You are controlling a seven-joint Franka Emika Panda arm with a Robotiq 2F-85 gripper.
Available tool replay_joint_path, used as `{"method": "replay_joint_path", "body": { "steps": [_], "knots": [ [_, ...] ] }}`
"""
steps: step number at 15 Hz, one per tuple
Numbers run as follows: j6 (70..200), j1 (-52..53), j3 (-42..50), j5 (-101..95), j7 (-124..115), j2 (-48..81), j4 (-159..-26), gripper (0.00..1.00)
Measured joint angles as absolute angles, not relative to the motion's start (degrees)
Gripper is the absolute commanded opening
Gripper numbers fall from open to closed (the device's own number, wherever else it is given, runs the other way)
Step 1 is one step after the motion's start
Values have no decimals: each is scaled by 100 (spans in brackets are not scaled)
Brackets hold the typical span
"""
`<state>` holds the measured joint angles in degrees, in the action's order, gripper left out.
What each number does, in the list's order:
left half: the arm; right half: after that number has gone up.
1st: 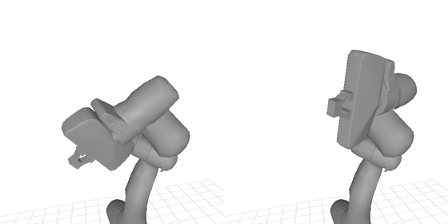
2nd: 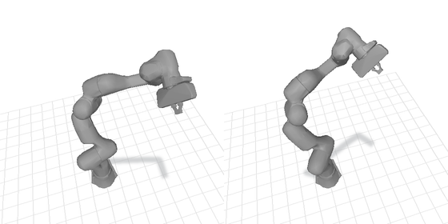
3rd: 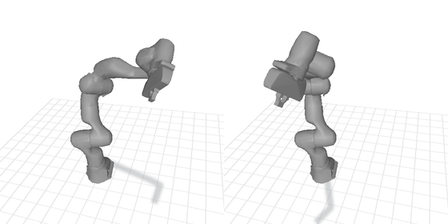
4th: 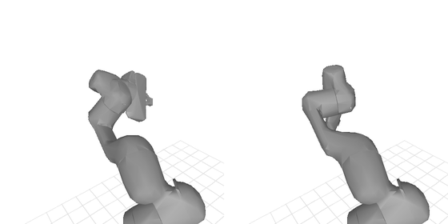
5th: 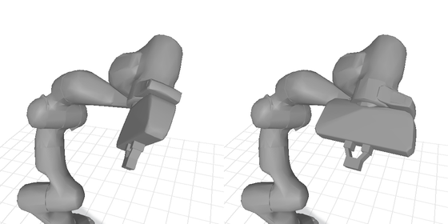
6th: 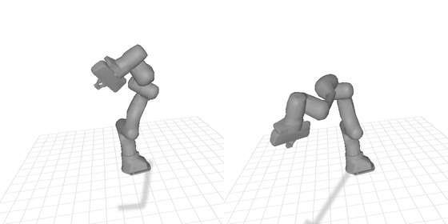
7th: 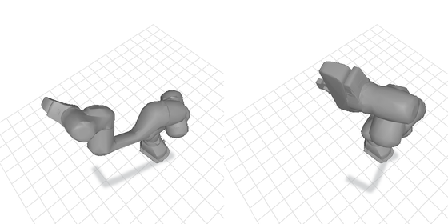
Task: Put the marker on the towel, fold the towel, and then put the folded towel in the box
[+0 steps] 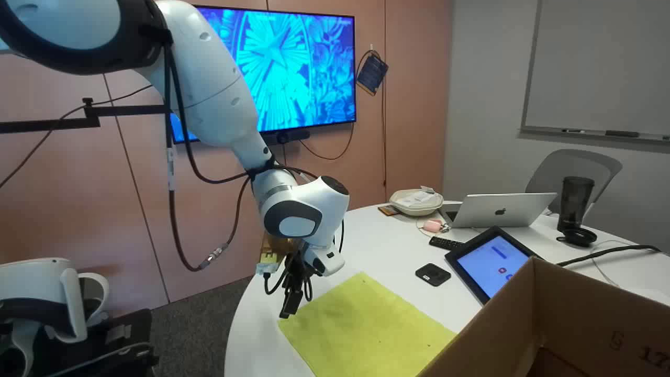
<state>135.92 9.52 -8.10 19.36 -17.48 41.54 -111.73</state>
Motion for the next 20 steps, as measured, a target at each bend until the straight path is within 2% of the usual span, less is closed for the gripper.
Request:
{"method": "replay_joint_path", "body": {
  "steps": [20],
  "knots": [
    [13540,977,-798,1879,-1753,4230,-11080,100]
  ]
}}
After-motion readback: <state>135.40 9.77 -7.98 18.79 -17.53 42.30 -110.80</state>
